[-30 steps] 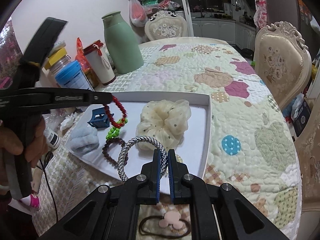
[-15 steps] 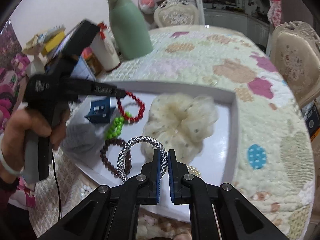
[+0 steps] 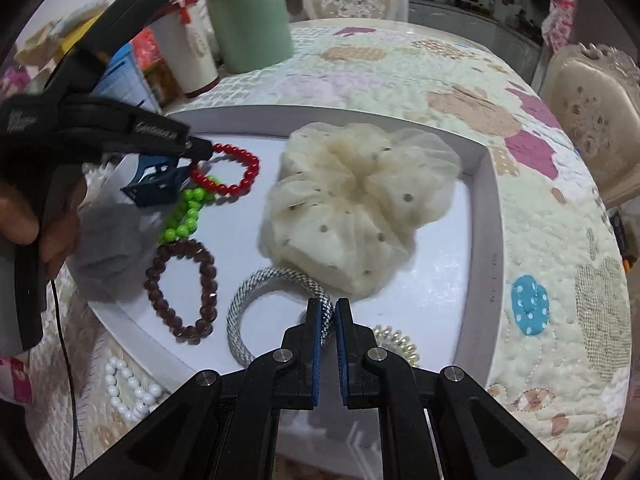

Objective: Organize jewelry
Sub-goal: 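Carry the grey hair tie and red bracelet into the tray and release both, then grasp the mouse-charm hair tie with the right tool while the left tool grasps the white pearl strand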

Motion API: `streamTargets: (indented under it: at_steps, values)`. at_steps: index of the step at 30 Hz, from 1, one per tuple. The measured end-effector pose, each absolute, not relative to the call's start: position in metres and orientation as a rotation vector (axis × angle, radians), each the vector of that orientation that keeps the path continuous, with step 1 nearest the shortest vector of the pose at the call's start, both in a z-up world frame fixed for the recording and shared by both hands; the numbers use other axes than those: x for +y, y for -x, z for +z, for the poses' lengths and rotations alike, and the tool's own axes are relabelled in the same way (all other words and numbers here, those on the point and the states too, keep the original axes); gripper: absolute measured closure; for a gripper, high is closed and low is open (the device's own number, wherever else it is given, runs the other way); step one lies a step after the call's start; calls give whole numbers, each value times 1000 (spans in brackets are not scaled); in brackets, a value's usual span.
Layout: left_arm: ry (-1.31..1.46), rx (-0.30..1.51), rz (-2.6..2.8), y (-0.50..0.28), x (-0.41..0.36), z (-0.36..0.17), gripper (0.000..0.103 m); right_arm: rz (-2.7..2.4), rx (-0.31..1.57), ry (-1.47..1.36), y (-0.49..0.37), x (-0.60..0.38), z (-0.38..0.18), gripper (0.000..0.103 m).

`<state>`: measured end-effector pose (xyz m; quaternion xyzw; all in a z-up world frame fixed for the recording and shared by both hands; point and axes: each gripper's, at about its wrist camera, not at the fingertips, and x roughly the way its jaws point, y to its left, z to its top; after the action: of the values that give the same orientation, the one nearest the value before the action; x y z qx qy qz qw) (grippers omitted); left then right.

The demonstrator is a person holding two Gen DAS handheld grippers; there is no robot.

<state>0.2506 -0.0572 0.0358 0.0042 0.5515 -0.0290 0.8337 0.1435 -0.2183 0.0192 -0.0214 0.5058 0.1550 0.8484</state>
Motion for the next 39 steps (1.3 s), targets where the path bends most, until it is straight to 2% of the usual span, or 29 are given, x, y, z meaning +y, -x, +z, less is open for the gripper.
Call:
streamTargets:
  at_steps: [3, 4, 7, 8, 10, 11, 20, 39]
  values:
    - [-2, 1174, -61, -249, -58, 36, 93, 327, 1072, 43, -143, -219, 20, 97]
    - [3, 1178, -61, -248, -58, 36, 89, 327, 1076, 38, -143, -220, 20, 97]
    - [45, 1184, -80, -245, -55, 38, 70, 331, 1078, 12, -139, -222, 23, 94]
    - [54, 1182, -80, -243, -55, 39, 65, 335, 1072, -2, -137, -223, 24, 89]
    - [58, 1176, -76, -240, -55, 42, 63, 342, 1058, -41, -131, -225, 27, 76]
    - [61, 1175, -76, -237, -55, 44, 63, 345, 1055, -59, -129, -227, 27, 72]
    - [38, 1106, -70, -195, -52, 71, 62, 328, 1015, -157, -106, -236, 49, 72]
    - [-44, 1001, -118, -64, -59, 106, 59, 290, 974, -148, -15, -249, 75, 70]
